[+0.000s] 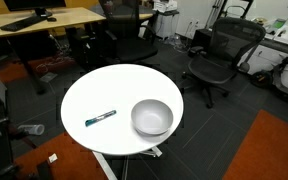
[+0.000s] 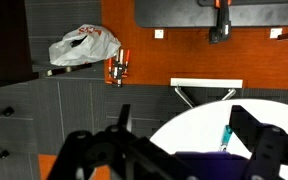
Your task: Put the marker in the white bowl
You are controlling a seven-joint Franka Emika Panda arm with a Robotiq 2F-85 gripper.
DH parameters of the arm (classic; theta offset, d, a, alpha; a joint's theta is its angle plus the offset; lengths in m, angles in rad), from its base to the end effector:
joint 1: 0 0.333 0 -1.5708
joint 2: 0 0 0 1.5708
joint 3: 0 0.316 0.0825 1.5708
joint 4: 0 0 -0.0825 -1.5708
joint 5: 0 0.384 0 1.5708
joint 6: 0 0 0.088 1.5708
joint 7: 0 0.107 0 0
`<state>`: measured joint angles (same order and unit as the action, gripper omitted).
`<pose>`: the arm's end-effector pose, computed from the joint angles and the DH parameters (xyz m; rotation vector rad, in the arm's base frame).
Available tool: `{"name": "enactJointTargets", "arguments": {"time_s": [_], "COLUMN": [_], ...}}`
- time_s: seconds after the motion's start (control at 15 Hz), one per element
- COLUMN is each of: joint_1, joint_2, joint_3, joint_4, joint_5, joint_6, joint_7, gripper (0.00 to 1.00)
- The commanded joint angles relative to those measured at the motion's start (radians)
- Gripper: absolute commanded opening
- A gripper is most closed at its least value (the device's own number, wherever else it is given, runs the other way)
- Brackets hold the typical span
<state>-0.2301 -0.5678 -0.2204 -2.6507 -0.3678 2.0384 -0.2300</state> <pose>0.3178 -0.1732 0.4131 2.9563 -0.0130 -0.1594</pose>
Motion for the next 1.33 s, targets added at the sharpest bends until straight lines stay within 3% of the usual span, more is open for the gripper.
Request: {"name": "enactJointTargets", "arguments": {"time_s": [0.0, 0.73, 1.27], "joint_1": [0.040, 0.122, 0.151], "joint_2": [0.034, 0.284, 0.522], "joint_3": [0.020, 0.040, 0.077], "joint_4": [-0.005, -0.029, 0.014], "joint_5": [0.022, 0.177, 0.314], "joint_6": [0.057, 0.475, 0.641], "joint_7": [0.014, 0.036, 0.040], "gripper": [1.00, 1.00, 1.00]}}
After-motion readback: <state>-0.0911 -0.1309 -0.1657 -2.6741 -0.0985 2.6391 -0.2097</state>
